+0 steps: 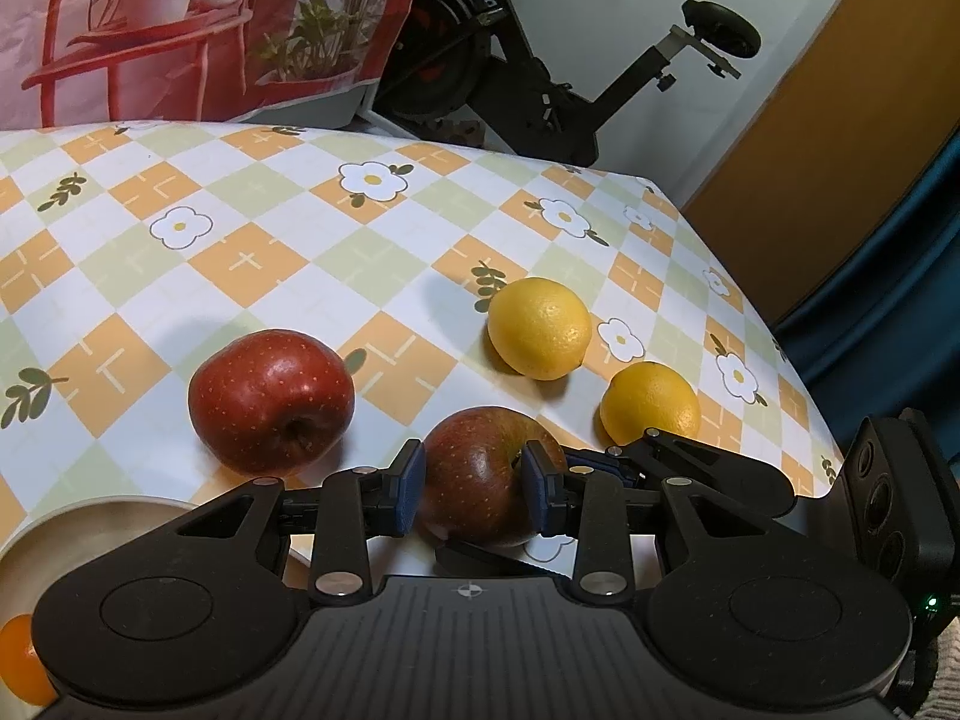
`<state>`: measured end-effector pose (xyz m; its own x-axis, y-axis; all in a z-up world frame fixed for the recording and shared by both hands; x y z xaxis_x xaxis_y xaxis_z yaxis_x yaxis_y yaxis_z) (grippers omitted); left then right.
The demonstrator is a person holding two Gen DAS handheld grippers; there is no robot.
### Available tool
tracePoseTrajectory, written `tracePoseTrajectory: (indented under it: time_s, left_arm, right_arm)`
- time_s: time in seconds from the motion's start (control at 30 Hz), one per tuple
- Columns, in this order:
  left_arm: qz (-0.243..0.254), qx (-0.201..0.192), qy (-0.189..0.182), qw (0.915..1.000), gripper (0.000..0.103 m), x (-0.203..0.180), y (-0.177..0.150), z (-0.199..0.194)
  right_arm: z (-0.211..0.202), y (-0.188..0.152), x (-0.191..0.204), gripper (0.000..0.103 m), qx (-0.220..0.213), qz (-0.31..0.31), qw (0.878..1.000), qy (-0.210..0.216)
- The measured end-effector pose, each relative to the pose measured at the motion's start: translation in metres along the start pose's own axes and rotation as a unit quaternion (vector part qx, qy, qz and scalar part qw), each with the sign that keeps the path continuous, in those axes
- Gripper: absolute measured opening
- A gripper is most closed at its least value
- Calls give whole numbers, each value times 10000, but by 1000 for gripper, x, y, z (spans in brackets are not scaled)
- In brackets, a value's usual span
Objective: Organize fruits
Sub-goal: 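Carry the dark red apple over the plate with the left tool while the right tool carries its apple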
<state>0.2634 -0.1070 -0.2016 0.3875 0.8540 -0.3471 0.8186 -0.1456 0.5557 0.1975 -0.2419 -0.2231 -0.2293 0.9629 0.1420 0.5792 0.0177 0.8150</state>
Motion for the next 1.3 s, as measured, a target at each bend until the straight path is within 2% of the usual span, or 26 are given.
tracePoseTrajectory:
  time_s: [0.23,0.37,0.7,1.03,1.3]
  left_arm:
    - [19,-31,43,10000,37,0,0,-13]
    - [188,-190,86,9996,37,-1,-1,-31]
    - [-26,-511,122,9986,37,25,1,-79]
    - [-432,-572,371,9967,37,71,-10,-100]
    - [-734,-631,430,9944,37,105,-12,-102]
  right_arm:
    - [-4,5,7,59,-74,-68,9999,96]
    - [-9,14,19,59,-148,-212,9996,123]
    - [-3,50,59,59,-165,-568,9966,581]
    - [36,68,110,59,221,-998,9903,942]
    - [70,73,136,59,554,-1238,9853,1034]
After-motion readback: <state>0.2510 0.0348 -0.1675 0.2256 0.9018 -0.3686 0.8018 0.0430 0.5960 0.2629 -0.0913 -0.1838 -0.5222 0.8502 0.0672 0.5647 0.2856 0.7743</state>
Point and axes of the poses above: each gripper's, at about its wrist camera, not at the fingertips, and z roughly the way its jaws point, x to its left, y to its top, the point moved 4 cm from there along z, roughly the way its jaws point, and after that the axes turned 4 degrees about -z, right-handed, at the moved point
